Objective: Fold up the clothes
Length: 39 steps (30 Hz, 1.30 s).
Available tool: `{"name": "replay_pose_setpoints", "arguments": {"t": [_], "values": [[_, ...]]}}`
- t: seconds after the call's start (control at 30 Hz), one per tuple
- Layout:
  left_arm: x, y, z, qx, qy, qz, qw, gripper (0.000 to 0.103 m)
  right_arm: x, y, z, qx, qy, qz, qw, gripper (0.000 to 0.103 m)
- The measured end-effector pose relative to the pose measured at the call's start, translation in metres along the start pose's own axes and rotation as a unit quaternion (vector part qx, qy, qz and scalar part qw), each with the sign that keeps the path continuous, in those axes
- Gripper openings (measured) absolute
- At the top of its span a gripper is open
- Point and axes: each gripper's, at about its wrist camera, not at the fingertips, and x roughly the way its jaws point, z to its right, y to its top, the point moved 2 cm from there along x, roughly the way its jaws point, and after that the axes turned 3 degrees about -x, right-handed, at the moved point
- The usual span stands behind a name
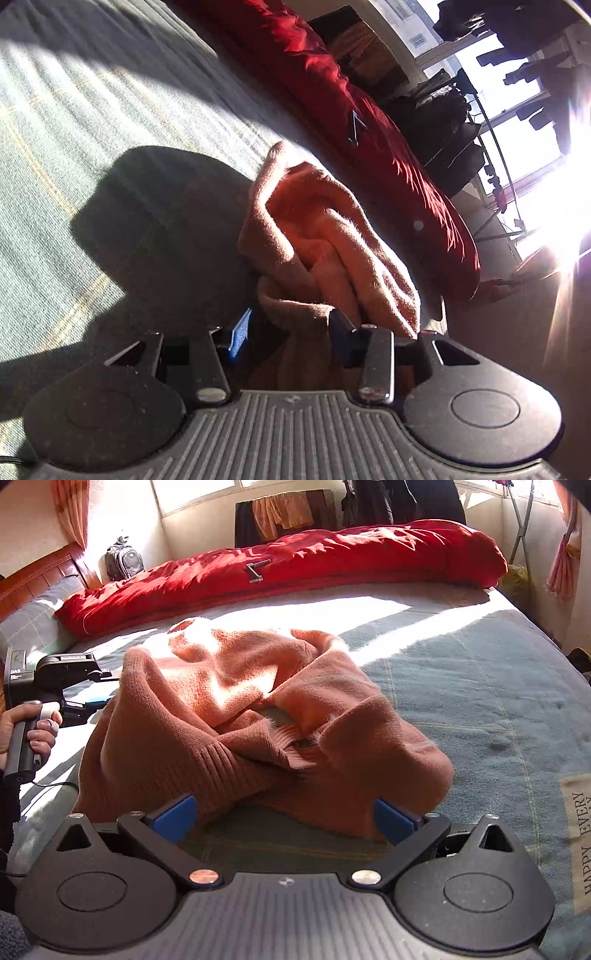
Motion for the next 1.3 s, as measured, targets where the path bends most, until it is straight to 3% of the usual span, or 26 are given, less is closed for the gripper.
{"name": "replay_pose_setpoints", "arguments": {"t": [0.2,0.37,0.4,0.43,0.47,0.57,0.83,1.0,1.3], "values": [[0.021,-0.02,0.023,0.041,0.053,0.004,0.9977,0.044,0.007,0.011,0.025,-0.031,0.041,0.005,0.999,0.103],[0.054,-0.024,0.035,0.103,0.093,-0.015,0.9902,0.051,0.012,0.009,0.039,-0.049,0.075,0.0,0.996,0.103],[0.056,-0.027,0.036,0.107,0.097,-0.009,0.9894,0.05,0.011,0.008,0.042,-0.049,0.076,0.001,0.996,0.103],[0.056,-0.028,0.038,0.112,0.096,-0.006,0.9891,0.035,0.01,0.007,0.045,-0.05,0.077,0.001,0.996,0.103],[0.055,-0.029,0.041,0.118,0.099,-0.004,0.988,0.028,0.008,0.006,0.048,-0.05,0.077,0.002,0.996,0.103],[0.041,-0.031,0.053,0.138,0.104,0.007,0.9848,0.02,0.003,0.002,0.062,-0.042,0.07,0.004,0.997,0.103],[-0.011,-0.008,0.049,0.141,0.15,0.086,0.9748,0.019,-0.002,-0.002,0.087,-0.002,0.04,0.007,0.999,0.103],[-0.045,0.022,0.025,0.123,0.167,0.128,0.9698,0.019,0.005,0.003,0.073,-0.011,0.035,0.003,0.999,0.103],[-0.079,0.077,-0.02,0.131,0.208,0.157,0.9567,0.019,0.02,0.017,0.028,-0.027,0.015,-0.003,1.0,0.103]]}}
